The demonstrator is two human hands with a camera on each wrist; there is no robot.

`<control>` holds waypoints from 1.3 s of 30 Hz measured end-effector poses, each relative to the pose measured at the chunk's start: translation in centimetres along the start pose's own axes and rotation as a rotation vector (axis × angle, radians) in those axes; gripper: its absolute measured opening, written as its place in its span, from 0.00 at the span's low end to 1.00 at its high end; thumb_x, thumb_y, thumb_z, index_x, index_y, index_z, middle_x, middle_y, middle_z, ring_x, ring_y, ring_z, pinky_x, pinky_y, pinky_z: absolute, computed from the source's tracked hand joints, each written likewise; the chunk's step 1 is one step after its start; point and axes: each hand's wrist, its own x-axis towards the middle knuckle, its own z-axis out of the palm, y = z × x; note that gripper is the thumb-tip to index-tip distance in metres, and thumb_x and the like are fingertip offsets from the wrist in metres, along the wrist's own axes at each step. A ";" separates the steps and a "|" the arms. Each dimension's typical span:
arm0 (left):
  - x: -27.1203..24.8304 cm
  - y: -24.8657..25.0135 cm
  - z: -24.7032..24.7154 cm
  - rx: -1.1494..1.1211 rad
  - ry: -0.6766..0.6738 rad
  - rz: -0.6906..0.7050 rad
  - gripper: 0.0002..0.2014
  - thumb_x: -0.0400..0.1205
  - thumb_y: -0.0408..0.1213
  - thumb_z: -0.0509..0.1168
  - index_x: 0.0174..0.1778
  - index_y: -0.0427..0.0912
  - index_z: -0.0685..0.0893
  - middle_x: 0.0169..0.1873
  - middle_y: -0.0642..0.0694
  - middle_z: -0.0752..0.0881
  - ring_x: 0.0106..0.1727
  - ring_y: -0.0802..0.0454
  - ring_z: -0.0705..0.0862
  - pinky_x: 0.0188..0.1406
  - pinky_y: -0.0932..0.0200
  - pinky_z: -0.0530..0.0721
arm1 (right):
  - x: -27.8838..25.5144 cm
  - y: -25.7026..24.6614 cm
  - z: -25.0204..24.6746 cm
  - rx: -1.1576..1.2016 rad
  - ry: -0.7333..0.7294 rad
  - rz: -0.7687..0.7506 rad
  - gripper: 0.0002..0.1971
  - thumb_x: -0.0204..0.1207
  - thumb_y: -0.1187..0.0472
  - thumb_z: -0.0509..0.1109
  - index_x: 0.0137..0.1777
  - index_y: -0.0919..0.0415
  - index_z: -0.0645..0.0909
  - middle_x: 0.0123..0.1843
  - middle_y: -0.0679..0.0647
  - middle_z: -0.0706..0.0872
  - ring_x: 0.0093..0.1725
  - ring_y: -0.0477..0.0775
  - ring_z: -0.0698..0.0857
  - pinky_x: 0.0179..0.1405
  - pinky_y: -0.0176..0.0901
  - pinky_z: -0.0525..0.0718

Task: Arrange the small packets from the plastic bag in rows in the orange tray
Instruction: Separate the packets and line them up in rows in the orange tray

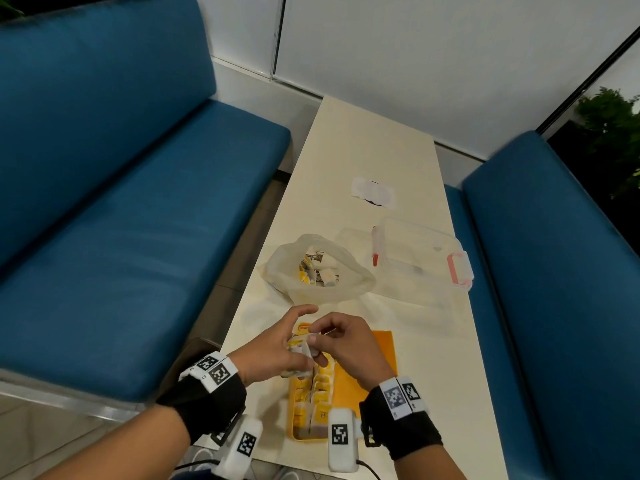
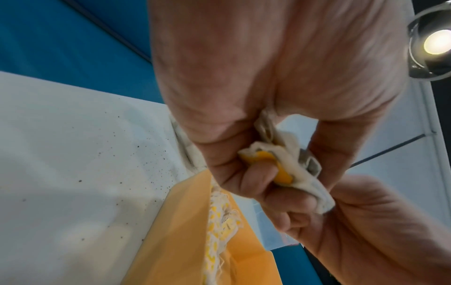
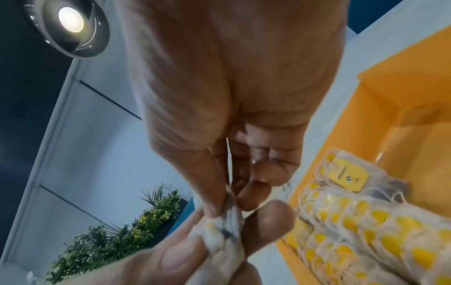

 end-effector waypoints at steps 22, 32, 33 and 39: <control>2.2 -0.8 0.4 0.098 0.398 0.033 0.05 0.78 0.40 0.79 0.47 0.46 0.94 0.34 0.54 0.91 0.32 0.62 0.84 0.34 0.63 0.82 | -0.4 3.2 -0.9 0.406 0.160 0.141 0.04 0.74 0.72 0.76 0.48 0.67 0.86 0.44 0.66 0.91 0.41 0.59 0.89 0.38 0.45 0.86; 2.7 0.0 0.6 0.529 0.391 0.119 0.01 0.79 0.43 0.77 0.45 0.53 0.92 0.44 0.56 0.88 0.47 0.60 0.86 0.49 0.63 0.82 | -0.9 2.5 -2.2 0.023 0.175 -0.055 0.16 0.71 0.71 0.75 0.52 0.50 0.90 0.52 0.44 0.91 0.49 0.44 0.88 0.49 0.38 0.88; 2.7 0.1 0.7 0.540 0.387 0.123 0.01 0.79 0.44 0.77 0.45 0.53 0.92 0.44 0.56 0.87 0.47 0.60 0.86 0.49 0.62 0.82 | -1.0 2.4 -2.3 0.019 0.171 -0.062 0.14 0.70 0.70 0.77 0.50 0.52 0.90 0.49 0.45 0.92 0.48 0.45 0.88 0.48 0.38 0.87; 2.4 -0.1 1.0 0.469 0.321 0.107 0.13 0.77 0.51 0.78 0.55 0.55 0.90 0.49 0.60 0.88 0.52 0.64 0.86 0.52 0.68 0.83 | -0.8 2.2 -2.1 0.056 0.190 -0.085 0.03 0.74 0.69 0.77 0.43 0.62 0.91 0.38 0.52 0.93 0.39 0.45 0.90 0.40 0.32 0.84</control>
